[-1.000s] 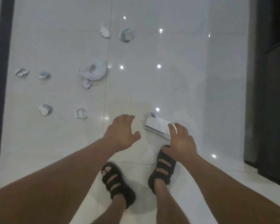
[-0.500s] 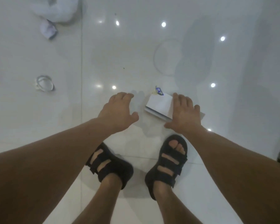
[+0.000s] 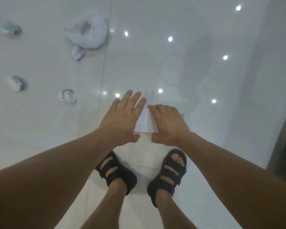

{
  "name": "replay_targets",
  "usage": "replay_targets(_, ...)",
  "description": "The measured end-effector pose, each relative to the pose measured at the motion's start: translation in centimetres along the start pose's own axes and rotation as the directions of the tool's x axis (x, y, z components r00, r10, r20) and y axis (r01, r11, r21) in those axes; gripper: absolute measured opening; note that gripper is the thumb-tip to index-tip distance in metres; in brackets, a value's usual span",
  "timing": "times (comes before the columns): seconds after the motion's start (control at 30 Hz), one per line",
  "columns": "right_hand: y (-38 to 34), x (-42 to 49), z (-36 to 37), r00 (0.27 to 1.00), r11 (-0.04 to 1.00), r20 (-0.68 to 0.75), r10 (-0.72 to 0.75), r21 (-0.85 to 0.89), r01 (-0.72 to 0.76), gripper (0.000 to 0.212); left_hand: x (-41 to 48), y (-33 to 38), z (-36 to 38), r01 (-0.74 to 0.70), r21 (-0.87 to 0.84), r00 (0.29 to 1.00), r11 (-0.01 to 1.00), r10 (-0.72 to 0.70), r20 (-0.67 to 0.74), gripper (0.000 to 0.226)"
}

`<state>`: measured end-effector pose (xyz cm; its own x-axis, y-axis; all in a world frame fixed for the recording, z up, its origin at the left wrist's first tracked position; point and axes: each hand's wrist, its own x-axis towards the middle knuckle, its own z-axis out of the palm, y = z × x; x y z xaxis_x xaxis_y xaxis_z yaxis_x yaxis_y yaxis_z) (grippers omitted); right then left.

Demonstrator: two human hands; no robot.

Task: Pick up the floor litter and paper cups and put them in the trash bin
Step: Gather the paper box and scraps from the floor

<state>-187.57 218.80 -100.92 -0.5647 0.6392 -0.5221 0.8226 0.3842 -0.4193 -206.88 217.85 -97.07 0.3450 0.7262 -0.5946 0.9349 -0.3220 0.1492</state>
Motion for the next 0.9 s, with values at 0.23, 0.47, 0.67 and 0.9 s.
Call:
replay_targets(0.23,-6.2,2.1,-9.3,0.979,0.977,0.001,-0.203,-0.059,0.203,0.088,-3.8,-3.8,-6.0,0.135,-0.079,0.986,0.988,-0.141,-0.084,0.079)
replay_targets(0.47,-15.4,5.6,-15.4,0.944,0.925,0.007,-0.329,-0.198,0.324,0.086,-12.3,-9.2,-7.0,0.554,-0.449,0.795,0.701,-0.606,0.034,0.066)
replay_targets(0.67,-25.4,9.5,-16.9,0.934,0.913,0.109,-0.339,-0.2,0.355,0.083,-22.6,-14.6,-5.7,0.675,-0.729,0.448,0.117,-0.85,0.278,0.08)
replay_targets(0.9,-33.2,14.1,-13.6,0.932,0.897,0.228,-0.283,-0.28,0.341,0.075,-28.1,-19.6,-3.3,0.645,-0.759,0.326,-0.087,-0.867,0.376,0.083)
